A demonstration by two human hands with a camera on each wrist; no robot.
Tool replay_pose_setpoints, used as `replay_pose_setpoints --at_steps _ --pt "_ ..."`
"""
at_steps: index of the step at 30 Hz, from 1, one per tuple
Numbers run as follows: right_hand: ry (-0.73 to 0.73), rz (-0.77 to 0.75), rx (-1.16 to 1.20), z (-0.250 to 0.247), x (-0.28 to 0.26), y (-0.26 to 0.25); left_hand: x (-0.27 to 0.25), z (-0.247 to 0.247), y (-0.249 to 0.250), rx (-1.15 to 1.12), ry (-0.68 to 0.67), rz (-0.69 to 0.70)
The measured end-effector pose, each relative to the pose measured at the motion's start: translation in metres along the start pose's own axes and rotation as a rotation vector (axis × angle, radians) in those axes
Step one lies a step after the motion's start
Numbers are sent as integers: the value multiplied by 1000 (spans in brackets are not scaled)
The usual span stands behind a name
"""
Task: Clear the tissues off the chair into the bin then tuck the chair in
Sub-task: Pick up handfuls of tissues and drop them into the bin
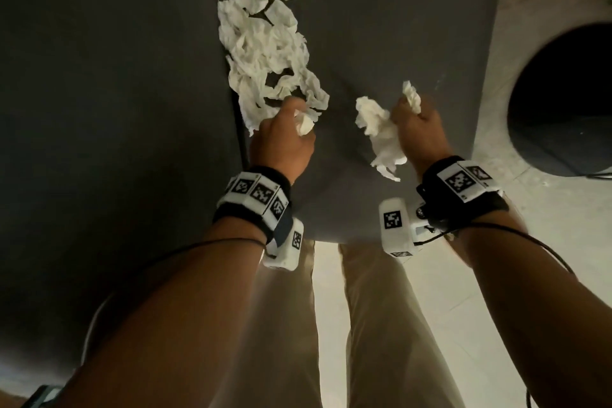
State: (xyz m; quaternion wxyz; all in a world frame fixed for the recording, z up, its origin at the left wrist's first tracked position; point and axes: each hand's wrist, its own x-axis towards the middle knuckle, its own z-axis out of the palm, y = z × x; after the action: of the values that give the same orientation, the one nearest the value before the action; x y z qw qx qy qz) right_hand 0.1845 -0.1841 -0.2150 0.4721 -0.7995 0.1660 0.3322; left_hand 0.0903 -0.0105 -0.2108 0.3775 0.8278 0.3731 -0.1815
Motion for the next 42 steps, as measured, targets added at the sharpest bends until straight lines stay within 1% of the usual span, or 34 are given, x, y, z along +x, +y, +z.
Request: replay_pose_setpoints --at_steps 2,3,6,8,10,12,14,16,19,21,22,24,27,30,31,33,35,37,39,42 --pt "0 -9 15 -8 0 2 12 9 9 145 -10 29" --pt "-2 -17 27 -13 1 5 18 14 13 192 -5 20" --pt "-35 0 85 -25 -2 10 34 24 17 304 -30 -56" --pt "-47 30 143 -29 -6 12 42 25 18 350 -33 -29" --pt "-44 64 235 -30 -7 15 45 20 17 319 1 13" --pt "-22 110 284 -27 -8 16 43 10 17 184 32 19" --pt "10 136 265 -24 -6 17 36 -3 20 22 58 -1" --pt "31 96 115 -20 -3 18 24 -17 23 -126 96 -21" --pt "45 -41 -97 -6 0 13 2 -36 22 -295 169 -65" --pt "23 -112 -186 6 3 8 -9 -46 17 -380 231 -112" --pt "-1 -135 -267 10 4 5 -16 -50 17 -410 244 -120" --pt "-64 -166 -456 21 12 2 -28 -56 16 -451 249 -86" --pt "-126 -169 -693 34 23 0 -44 -63 15 -467 275 -8" --pt "-139 -185 -805 38 27 -1 -47 -67 7 -514 323 -29" --pt "-146 -190 -815 38 27 -1 -46 -67 4 -527 340 -51" --pt "-156 -147 -785 34 24 -4 -46 -66 0 -548 364 -95" --pt "-127 -47 -642 26 18 -4 -45 -63 -1 -540 341 -137" --pt "-78 13 -488 16 11 -6 -38 -55 -2 -491 276 -174" --pt "-39 28 -405 6 3 -5 -26 -43 -6 -405 198 -182" --pt "-13 23 -436 -7 -8 1 -4 -20 -15 -196 106 -145"
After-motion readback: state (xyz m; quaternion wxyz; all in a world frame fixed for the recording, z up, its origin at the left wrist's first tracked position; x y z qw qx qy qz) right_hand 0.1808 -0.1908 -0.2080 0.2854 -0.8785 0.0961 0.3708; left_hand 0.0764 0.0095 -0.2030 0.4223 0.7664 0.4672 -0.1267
